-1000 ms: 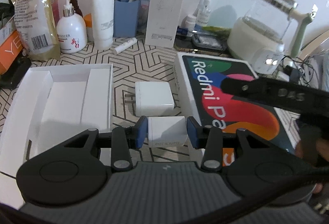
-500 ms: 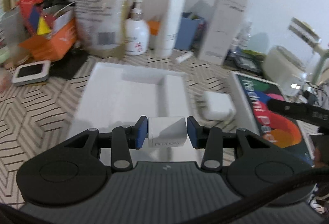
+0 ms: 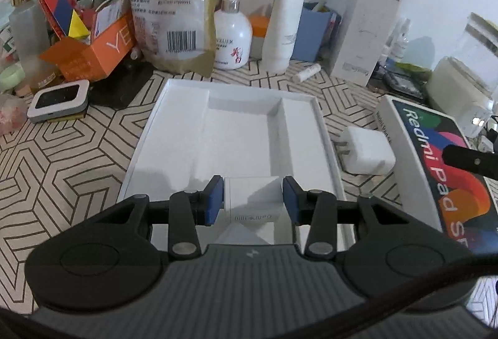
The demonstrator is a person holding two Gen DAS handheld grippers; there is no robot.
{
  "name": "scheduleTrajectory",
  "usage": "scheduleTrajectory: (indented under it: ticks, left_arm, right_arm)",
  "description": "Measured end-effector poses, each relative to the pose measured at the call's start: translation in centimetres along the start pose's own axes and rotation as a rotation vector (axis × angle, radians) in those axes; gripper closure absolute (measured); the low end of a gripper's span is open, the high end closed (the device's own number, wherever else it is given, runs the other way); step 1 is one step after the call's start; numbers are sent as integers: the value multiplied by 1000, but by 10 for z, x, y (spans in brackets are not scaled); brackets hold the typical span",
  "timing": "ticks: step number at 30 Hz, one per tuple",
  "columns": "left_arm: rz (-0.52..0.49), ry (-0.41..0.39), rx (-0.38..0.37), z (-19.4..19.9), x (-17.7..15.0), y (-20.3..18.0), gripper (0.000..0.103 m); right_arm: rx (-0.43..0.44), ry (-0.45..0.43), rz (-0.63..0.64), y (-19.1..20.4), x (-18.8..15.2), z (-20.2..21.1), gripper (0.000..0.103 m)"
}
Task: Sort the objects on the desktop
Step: 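Carry the charger into the white tray and open the left gripper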
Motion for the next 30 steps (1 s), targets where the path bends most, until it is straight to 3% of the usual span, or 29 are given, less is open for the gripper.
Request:
scheduleTrajectory:
  ticks: [10,15,20,24,27,30]
  left_arm:
    - [0,1,29,0,-2,3,62]
    - [22,-56,31,14,1,11,61]
    - [28,-30,15,11,0,14,61]
    - [4,-30,75,7,-2,12,62]
    - [30,-21,45,7,0,17,62]
    - [57,-67,29,18,4,24,59]
  right_arm:
    - [1,29,31,8,-4,-7,27]
    - [-3,33,33,9,-5,-8,27]
    - [-1,51,56,14,-7,-12,26]
    - [2,64,76,19,-9,-16,27]
    - [1,81,89,23,-8,-23,27]
    - [-4,104,101,27,-6,-34,27]
Point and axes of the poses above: each gripper's, at about its wrist camera, not at the fingertips, and z roughly against the way its jaws point, y to its left, x to its top, the point moved 2 cm from there along -z, roughly the way its jaws point, and after that the axes turned 12 degrees about x, right-handed, at the moved point
